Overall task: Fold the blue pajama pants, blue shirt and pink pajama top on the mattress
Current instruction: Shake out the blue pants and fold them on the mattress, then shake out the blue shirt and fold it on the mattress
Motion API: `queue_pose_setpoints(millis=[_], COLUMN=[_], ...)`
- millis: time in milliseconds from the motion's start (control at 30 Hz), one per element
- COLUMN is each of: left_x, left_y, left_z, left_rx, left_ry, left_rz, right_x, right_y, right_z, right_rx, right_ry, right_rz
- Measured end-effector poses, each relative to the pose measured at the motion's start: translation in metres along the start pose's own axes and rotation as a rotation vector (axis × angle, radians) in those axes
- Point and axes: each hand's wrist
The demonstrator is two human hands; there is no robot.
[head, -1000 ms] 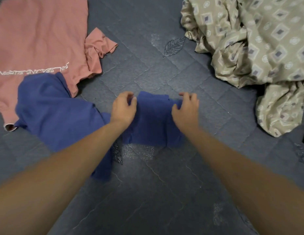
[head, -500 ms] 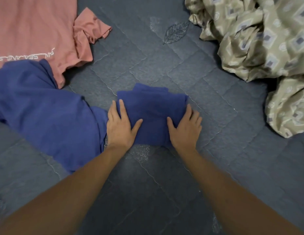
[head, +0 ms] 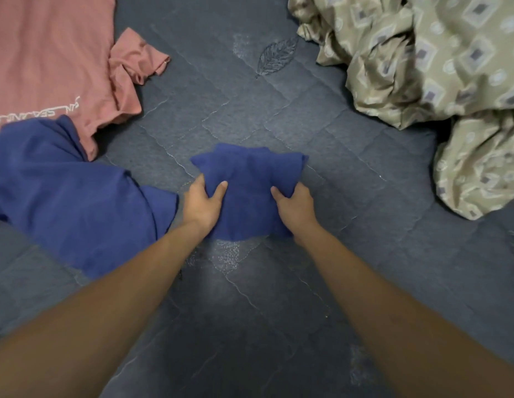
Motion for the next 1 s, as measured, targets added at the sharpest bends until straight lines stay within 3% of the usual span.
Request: queue_pose_setpoints(millis=[300,433,567,667,767,1000], left_x=[0.075,0.12,0.145,0.149,0.143,0.102], left_y=[0.082,0.08,0.075,0.075,0.062,0.03], left_z=[-0.104,-0.157,-0.172,-0.153,-0.118,-0.012], left_rx=[0.276,0.16,-0.127,-0.338,-0.391,-0.4], left_ry=[-0.003,-0.125,-0.163,-0.182,-0.169,-0.137], left_rz=[-0.158,-0.028,0.055,-0.063,-0.118,-0.28], right_x=[-0.01,0.004,0.02,0.032,0.046,0.062], right_y=[0.043,0.093,0.132,0.136,0.121,0.047], right_z=[0.151,0.213,0.244,0.248,0.234,0.125], right_rx=[0.005,0.103,0.312,0.534,0.654,0.616], right_ry=[0.176,0.25,0.298,0.389,0.405,0.125], right_rz=[0.181,0.088,-0.02,0.084,0.221,0.491])
Point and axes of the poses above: each hand's wrist, its own x-axis away from the middle knuckle, its own z-axis out of the back of the hand, y = z × x, and after that the axes turned 7 degrees about y, right-handed
